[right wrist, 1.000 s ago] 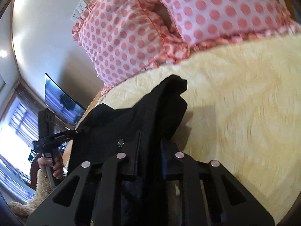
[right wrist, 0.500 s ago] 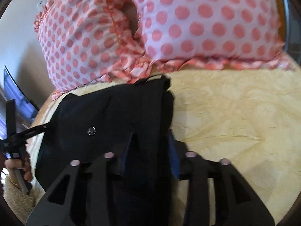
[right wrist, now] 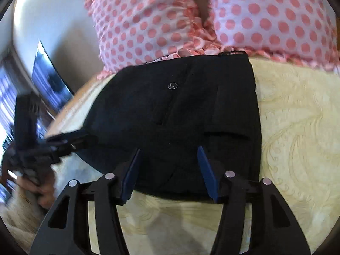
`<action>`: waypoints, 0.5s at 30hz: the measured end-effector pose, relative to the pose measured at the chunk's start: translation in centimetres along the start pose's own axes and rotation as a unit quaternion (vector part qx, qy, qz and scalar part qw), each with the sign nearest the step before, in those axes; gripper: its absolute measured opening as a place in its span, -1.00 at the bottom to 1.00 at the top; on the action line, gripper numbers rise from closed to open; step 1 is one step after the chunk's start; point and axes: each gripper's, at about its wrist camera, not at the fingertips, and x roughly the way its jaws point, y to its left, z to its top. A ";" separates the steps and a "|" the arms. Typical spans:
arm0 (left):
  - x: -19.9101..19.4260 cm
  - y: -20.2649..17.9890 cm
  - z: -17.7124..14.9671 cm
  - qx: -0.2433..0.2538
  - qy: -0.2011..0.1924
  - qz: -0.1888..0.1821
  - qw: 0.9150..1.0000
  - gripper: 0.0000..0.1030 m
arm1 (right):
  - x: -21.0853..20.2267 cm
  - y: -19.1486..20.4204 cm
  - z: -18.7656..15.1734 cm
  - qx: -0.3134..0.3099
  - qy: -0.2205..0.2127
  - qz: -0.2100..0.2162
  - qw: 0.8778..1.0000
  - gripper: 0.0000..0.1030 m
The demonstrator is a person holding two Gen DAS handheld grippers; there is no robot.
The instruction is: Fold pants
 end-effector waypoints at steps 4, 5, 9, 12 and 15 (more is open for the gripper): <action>-2.7 -0.1 -1.3 -0.001 -0.023 0.005 1.000 0.91 | -3.8 1.6 -1.7 0.007 -0.065 -0.040 0.997 0.87; -3.3 -0.2 -1.9 0.003 -0.029 0.015 0.999 0.95 | -4.4 2.3 -2.5 0.000 -0.079 -0.057 0.995 0.88; -5.5 -0.6 -5.4 0.022 -0.058 0.067 0.996 0.96 | -5.1 4.9 -6.0 -0.029 -0.113 -0.160 0.980 0.97; -6.3 -0.8 -8.1 0.025 -0.068 0.097 0.993 0.96 | -4.9 5.7 -7.7 -0.047 -0.119 -0.165 0.978 0.97; -6.5 -1.4 -9.9 0.041 -0.071 0.124 0.989 0.96 | -4.0 6.5 -8.9 -0.062 -0.112 -0.174 0.976 0.97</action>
